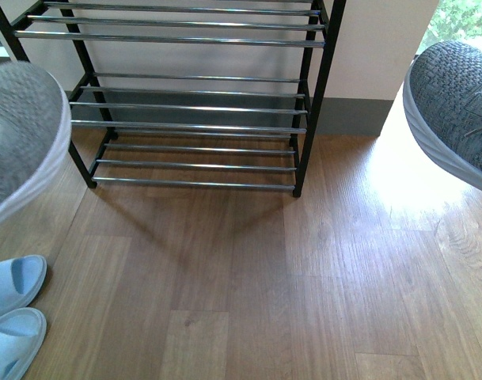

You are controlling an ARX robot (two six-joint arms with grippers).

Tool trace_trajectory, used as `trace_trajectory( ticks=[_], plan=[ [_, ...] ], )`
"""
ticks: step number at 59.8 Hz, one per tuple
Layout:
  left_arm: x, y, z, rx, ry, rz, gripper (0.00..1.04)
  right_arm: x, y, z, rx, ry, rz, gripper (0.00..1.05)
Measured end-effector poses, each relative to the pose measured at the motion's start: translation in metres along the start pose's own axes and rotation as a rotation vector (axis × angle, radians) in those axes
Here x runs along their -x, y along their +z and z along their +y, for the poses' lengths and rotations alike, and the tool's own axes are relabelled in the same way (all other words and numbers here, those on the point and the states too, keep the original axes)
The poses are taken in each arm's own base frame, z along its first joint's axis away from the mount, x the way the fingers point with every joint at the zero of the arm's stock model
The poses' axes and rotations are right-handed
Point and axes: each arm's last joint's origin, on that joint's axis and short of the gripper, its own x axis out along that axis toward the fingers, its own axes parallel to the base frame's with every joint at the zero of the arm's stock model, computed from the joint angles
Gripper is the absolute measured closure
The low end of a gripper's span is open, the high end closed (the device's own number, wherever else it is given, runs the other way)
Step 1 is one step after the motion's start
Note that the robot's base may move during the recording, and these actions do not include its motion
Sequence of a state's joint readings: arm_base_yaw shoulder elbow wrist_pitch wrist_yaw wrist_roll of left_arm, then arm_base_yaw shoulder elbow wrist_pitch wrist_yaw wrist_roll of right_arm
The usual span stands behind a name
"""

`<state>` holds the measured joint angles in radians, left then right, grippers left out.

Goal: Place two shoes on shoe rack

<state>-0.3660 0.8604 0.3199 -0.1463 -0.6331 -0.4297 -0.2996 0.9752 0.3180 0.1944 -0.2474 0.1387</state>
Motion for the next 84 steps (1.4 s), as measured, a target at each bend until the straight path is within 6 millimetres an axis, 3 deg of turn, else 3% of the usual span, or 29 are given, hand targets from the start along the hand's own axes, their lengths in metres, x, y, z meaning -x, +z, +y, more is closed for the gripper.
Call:
trace_trajectory(
  ticks=[10, 84],
  plan=[
    [0.013, 0.008, 0.008, 0.031, 0.001, -0.072, 1.03, 0.000, 0.000, 0.000, 0.000, 0.000, 0.000, 1.03],
    [0.012, 0.007, 0.008, 0.012, -0.001, -0.062, 1.03, 0.000, 0.000, 0.000, 0.000, 0.008, 0.000, 1.03]
  ],
)
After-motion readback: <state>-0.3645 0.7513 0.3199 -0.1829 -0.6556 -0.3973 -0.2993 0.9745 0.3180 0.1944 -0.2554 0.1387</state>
